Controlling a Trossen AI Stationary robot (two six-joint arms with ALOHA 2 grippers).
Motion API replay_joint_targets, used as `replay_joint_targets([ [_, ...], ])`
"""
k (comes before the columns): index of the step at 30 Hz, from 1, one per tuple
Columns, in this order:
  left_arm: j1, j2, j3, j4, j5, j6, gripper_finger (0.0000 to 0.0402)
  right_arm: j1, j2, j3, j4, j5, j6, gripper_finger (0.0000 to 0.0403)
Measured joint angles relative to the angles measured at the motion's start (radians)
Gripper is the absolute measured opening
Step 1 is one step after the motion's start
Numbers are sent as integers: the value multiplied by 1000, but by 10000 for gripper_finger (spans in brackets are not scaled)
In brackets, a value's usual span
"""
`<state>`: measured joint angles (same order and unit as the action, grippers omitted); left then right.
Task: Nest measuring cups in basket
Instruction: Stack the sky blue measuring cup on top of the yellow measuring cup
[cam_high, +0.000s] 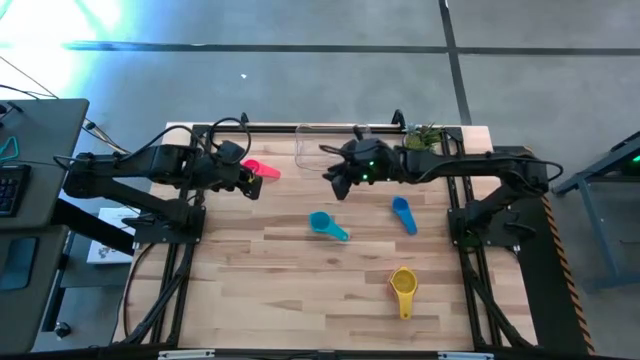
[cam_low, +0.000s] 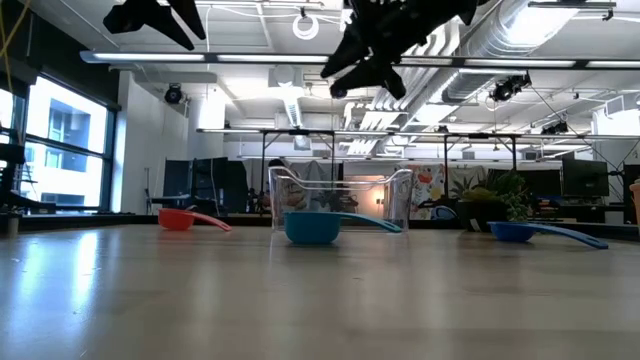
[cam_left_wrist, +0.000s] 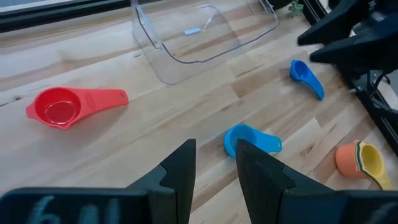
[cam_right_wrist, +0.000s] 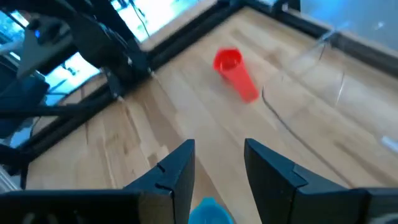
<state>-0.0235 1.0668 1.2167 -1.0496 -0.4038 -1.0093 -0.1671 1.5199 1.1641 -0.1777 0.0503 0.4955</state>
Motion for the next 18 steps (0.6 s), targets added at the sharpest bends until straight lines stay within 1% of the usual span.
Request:
replay_joint_targets([
  [9, 0, 0, 0, 0, 0, 26, 106, 55, 114, 0, -127, 2, 84, 130],
  [18, 0, 0, 0, -1, 3, 35, 106, 105, 224, 0, -143, 1, 110, 130],
])
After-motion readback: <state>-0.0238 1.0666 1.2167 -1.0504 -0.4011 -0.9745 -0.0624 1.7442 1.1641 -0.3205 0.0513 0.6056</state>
